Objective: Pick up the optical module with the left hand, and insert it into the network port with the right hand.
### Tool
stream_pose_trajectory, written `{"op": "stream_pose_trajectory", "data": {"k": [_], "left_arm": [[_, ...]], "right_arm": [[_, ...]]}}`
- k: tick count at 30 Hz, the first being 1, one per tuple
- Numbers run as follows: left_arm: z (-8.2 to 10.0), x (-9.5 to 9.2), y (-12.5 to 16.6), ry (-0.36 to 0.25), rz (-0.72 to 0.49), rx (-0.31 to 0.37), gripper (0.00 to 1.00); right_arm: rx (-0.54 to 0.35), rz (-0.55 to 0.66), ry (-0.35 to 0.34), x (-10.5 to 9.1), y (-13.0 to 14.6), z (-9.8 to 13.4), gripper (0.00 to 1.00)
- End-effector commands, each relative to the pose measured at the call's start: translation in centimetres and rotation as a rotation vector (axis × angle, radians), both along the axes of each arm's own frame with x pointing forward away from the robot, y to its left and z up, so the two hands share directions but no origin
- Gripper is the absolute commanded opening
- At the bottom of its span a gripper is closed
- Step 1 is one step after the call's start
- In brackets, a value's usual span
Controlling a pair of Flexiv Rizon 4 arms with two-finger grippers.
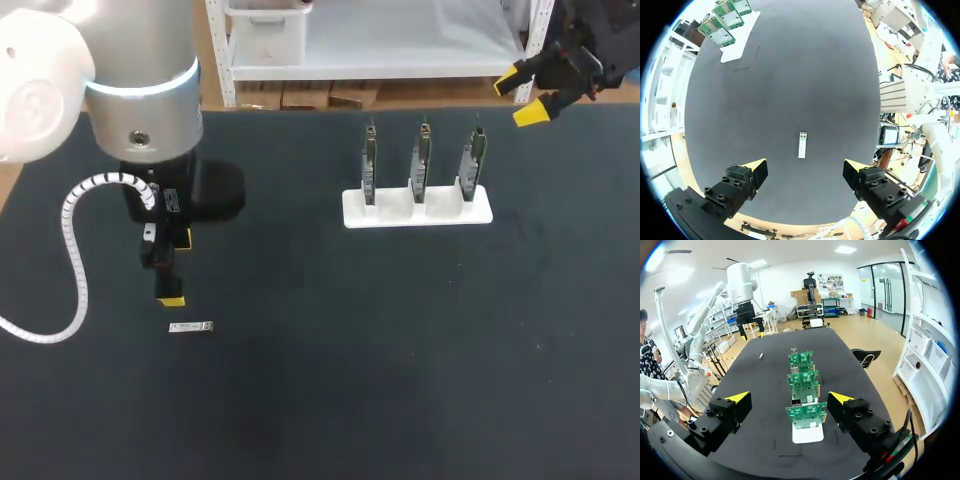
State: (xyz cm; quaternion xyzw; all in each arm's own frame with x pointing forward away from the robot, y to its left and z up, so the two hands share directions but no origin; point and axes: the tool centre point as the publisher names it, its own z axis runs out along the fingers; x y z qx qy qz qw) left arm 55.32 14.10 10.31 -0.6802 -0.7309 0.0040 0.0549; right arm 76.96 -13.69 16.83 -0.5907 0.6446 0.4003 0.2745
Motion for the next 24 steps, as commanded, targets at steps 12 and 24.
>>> {"op": "stream_pose_trajectory", "data": {"k": [12,24], "left_arm": [[-4.3,-1.5,1.9,-0.047,0.039,0.04,1.0],[-7.1,-0.8,1.1,0.002,-0.004,0.075,1.0]], "right_arm": [[-0.001,-0.003,-0.004,-0.2,0.0,0.0,1.0],[-0.001,-0.003,-0.004,-0.2,0.0,0.0,1.0]]}}
